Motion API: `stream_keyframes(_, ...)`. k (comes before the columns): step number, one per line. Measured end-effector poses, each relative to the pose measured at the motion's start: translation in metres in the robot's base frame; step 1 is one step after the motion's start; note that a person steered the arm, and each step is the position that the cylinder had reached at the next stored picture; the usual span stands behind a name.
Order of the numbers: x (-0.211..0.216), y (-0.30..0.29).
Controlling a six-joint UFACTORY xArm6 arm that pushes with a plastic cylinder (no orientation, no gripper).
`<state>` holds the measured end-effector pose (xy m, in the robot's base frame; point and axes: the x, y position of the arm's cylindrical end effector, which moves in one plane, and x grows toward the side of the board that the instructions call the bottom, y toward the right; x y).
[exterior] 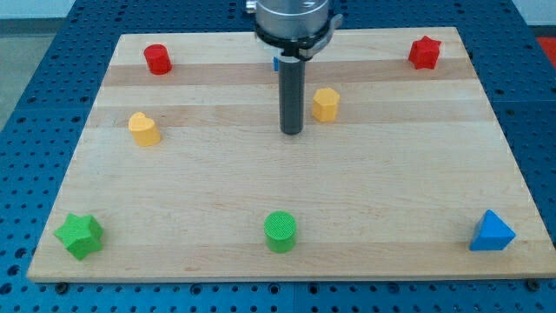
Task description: Push the arm to the bottom left corner of the board
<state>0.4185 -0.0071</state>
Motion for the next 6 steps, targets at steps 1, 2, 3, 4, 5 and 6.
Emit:
stream_keyframes(1, 0.018, -0.038)
stream_keyframes(2, 0.036, -0.078)
stream_keyframes(3, 0.055, -0.120)
stream_keyframes(4, 0.076, -0.173)
stream_keyframes(5, 0.090, -0.224)
stream_keyframes(6, 0.101, -0.273)
